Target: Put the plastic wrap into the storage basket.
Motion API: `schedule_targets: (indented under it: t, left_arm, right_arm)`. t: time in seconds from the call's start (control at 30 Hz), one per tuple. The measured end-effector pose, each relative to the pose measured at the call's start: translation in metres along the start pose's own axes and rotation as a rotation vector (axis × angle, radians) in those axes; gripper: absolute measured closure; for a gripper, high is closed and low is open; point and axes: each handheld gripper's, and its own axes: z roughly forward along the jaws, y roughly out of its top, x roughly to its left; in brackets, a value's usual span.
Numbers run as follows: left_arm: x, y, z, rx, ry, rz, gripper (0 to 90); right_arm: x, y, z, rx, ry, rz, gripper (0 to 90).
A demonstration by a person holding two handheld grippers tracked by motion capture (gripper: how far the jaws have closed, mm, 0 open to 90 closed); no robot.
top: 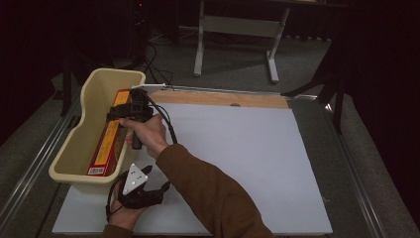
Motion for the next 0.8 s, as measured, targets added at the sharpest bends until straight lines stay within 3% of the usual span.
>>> schedule_targets:
  t: [0.17,0.3,0.37,0.4,0.5,0.53,0.6,0.7,0.8]
  left_arm:
    - [-0.001,0.000,0.001,0.004,0.004,0.010,20.2]
    - [-0.001,0.000,0.001,-0.001,0.011,0.008,20.1]
    - [-0.002,0.000,0.001,0.002,0.011,0.010,20.1]
    - [-0.002,0.000,0.001,0.003,0.011,0.011,20.1]
    - [-0.003,0.000,0.002,0.007,0.012,0.015,20.1]
    - [-0.003,0.000,0.002,0.010,0.013,0.019,20.1]
    - [-0.004,0.000,0.001,0.010,0.015,0.020,20.1]
    - [-0.004,0.000,0.001,0.011,0.017,0.019,20.1]
    - [-0.004,0.000,0.002,0.012,0.018,0.017,20.1]
  right_arm:
    - [-0.009,-0.005,-0.019,0.016,0.052,-0.078,36.5]
    - [-0.018,-0.010,-0.039,-0.044,0.032,-0.152,36.7]
    - [-0.023,-0.013,-0.051,-0.069,0.015,-0.218,35.3]
    - [-0.027,-0.016,-0.060,-0.079,0.006,-0.276,35.0]
    - [-0.035,-0.020,-0.075,-0.074,-0.018,-0.377,35.5]
    - [-0.042,-0.023,-0.084,-0.079,-0.028,-0.418,35.4]
    - [-0.051,-0.028,-0.096,-0.090,-0.036,-0.454,34.3]
    - [-0.067,-0.034,-0.112,-0.101,-0.027,-0.484,33.1]
    - [-0.091,-0.043,-0.136,-0.130,-0.022,-0.528,39.0]
